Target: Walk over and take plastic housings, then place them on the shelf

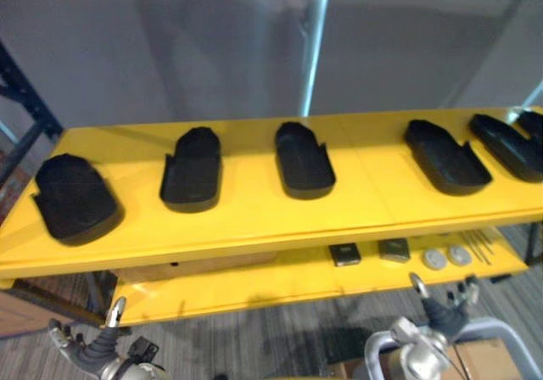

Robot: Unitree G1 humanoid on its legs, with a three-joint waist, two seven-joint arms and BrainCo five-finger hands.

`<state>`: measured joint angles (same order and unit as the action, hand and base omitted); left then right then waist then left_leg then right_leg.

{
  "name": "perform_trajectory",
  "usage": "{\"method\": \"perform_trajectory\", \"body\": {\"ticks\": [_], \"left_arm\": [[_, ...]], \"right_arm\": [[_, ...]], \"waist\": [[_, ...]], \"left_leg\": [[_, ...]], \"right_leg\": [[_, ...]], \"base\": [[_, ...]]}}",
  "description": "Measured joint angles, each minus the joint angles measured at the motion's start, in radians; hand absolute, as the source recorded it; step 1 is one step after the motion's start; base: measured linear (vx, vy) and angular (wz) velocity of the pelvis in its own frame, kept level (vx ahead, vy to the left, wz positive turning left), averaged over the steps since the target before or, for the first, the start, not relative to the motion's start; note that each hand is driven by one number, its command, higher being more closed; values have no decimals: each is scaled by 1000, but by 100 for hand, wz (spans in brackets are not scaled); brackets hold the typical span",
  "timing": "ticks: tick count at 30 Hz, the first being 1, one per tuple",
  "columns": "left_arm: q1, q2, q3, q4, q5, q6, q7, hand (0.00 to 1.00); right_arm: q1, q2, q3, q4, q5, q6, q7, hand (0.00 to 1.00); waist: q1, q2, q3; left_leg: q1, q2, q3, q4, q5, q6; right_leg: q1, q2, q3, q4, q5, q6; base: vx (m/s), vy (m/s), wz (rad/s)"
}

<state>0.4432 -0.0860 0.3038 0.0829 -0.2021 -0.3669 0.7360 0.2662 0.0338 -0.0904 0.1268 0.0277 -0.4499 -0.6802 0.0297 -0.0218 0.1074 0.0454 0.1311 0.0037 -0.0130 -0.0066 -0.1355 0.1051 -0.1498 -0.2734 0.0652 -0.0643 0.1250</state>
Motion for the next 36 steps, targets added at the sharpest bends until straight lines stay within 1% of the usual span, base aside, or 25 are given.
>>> {"method": "perform_trajectory", "body": {"ticks": [2,3,4,5,7,8,9,10,11,12,13,17,18,19,21,23,24,25,26,27,28,30,32,34,36], "left_arm": [[4,-4,17,30,-61,-1,-5,0],[6,-8,32,49,-76,-1,-11,0],[9,-17,51,87,-105,-2,-20,0],[12,-22,63,105,-112,-2,-35,0],[23,-26,65,106,-111,-5,-53,0],[28,-27,66,106,-111,-8,-57,0],[30,-28,65,106,-108,-11,-75,0],[24,-25,52,106,-102,-19,-95,0],[21,-22,37,105,-102,-25,-104,0],[4,-15,17,104,-97,-32,-124,0],[-18,-5,2,104,-97,-32,-139,0],[-84,30,-55,104,-89,-22,-211,0],[-94,48,-75,103,-76,-15,-228,0],[-91,70,-94,107,-64,6,-249,0],[-91,88,-115,146,-66,31,-265,0],[-93,102,-142,219,-67,58,-284,0],[-93,104,-150,235,-66,64,-287,0],[-99,115,-174,283,-65,74,-293,0],[-105,122,-191,330,-64,80,-305,0],[-108,123,-200,392,-64,87,-323,0],[-113,122,-201,423,-64,88,-329,0],[-133,122,-200,523,-64,103,-364,0],[-134,125,-199,569,-65,112,-381,0],[-133,134,-197,621,-73,124,-403,0],[-133,140,-197,653,-75,131,-416,0]], "right_arm": [[-66,-34,12,3,-73,-4,-28,0],[-86,-45,15,7,-83,-4,-34,0],[-122,-62,13,11,-95,-4,-45,0],[-137,-80,11,11,-102,-3,-56,0],[-136,-100,-9,11,-102,-4,-63,0],[-131,-101,-21,11,-102,-4,-64,0],[-115,-102,-58,6,-102,-7,-65,0],[-100,-104,-100,-1,-100,-10,-73,0],[-92,-109,-120,-4,-100,-12,-82,0],[-85,-117,-156,-4,-100,-13,-90,0],[-85,-118,-174,-7,-102,-13,-106,0],[-65,-103,-180,-56,-163,-12,-159,0],[-66,-95,-179,-89,-172,-15,-174,0],[-64,-91,-180,-139,-187,-32,-172,0],[-67,-92,-168,-216,-199,-59,-132,0],[-110,-131,-103,-272,-199,-83,-24,0],[-132,-147,-79,-272,-199,-83,4,0],[-188,-183,-29,-268,-199,-80,57,0],[-245,-216,11,-259,-199,-71,96,0],[-341,-261,66,-229,-200,-47,152,0],[-394,-284,92,-208,-201,-36,174,0],[-576,-364,175,-132,-236,15,248,0],[-663,-395,229,-85,-268,39,281,0],[-745,-419,295,-39,-316,58,326,0],[-807,-426,339,-28,-339,62,370,0]], "waist": [[24,8,23],[31,11,26],[40,27,40],[39,39,50],[40,51,58],[39,50,57],[28,47,57],[4,52,59],[-5,57,60],[-10,68,62],[-14,74,67],[-23,70,79],[-25,68,95],[-32,54,111],[-34,40,119],[-32,33,123],[-30,31,124],[-21,31,125],[-15,32,126],[-9,31,128],[-4,31,132],[24,33,147],[37,28,153],[71,11,163],[73,0,170]], "left_leg": [[-42,-1,-49,53,-15,7],[-54,0,-51,76,-24,12],[-86,1,-46,134,-45,40],[-119,4,-19,189,-65,73],[-135,14,6,203,-75,101],[-132,14,13,192,-72,111],[-132,25,64,167,-61,131],[-131,31,103,135,-23,127],[-130,30,106,118,-2,107],[-125,23,113,82,34,59],[-113,12,115,48,58,39],[-92,-21,118,-21,93,34],[-81,-28,121,-33,98,35],[-76,-33,120,-52,105,35],[-75,-37,118,-66,114,36],[-76,-38,117,-66,113,36],[-76,-38,117,-66,113,36],[-75,-38,115,-66,114,36],[-71,-38,114,-67,114,36],[-65,-38,113,-67,114,36],[-64,-38,111,-68,114,36],[-69,-33,97,-74,121,35],[-82,-29,87,-74,129,33],[-84,-22,74,-73,132,28],[-94,-19,57,-70,139,23]], "right_leg": [[3,0,-46,22,-16,-5],[2,1,-52,28,-20,-9],[0,5,-55,45,-26,-20],[-1,5,-65,57,-38,-22],[-12,3,-83,94,-62,-26],[-19,-2,-85,109,-72,-29],[-33,-11,-95,128,-83,-27],[-37,-23,-122,140,-89,-24],[-40,-29,-134,148,-93,-23],[-61,-41,-137,171,-101,-17],[-72,-54,-136,185,-105,-15],[-84,-81,-132,183,-97,0],[-78,-86,-127,179,-93,5],[-71,-86,-128,158,-84,17],[-69,-85,-127,142,-73,17],[-64,-81,-118,127,-64,17],[-62,-80,-115,123,-62,17],[-56,-76,-113,114,-60,18],[-49,-75,-113,110,-60,18],[-38,-73,-114,106,-60,18],[-31,-72,-114,102,-60,18],[-32,-61,-114,94,-67,5],[-36,-54,-115,93,-63,1],[-31,-44,-102,92,-60,-3],[-29,-38,-97,92,-59,-13]], "base": [[0,-30,68],[-18,-15,30],[-53,-12,28],[-56,-11,32],[-55,-35,31],[-32,-59,26],[20,-47,43],[22,-39,55],[28,14,50],[24,44,24],[18,58,13],[13,67,5],[-9,63,2],[-3,55,2],[2,16,3],[15,5,1],[0,0,0],[0,0,0],[0,0,0],[-22,-13,4],[-54,-14,4],[-47,-20,14],[-12,-27,21],[16,-33,21],[7,-20,28]]}}
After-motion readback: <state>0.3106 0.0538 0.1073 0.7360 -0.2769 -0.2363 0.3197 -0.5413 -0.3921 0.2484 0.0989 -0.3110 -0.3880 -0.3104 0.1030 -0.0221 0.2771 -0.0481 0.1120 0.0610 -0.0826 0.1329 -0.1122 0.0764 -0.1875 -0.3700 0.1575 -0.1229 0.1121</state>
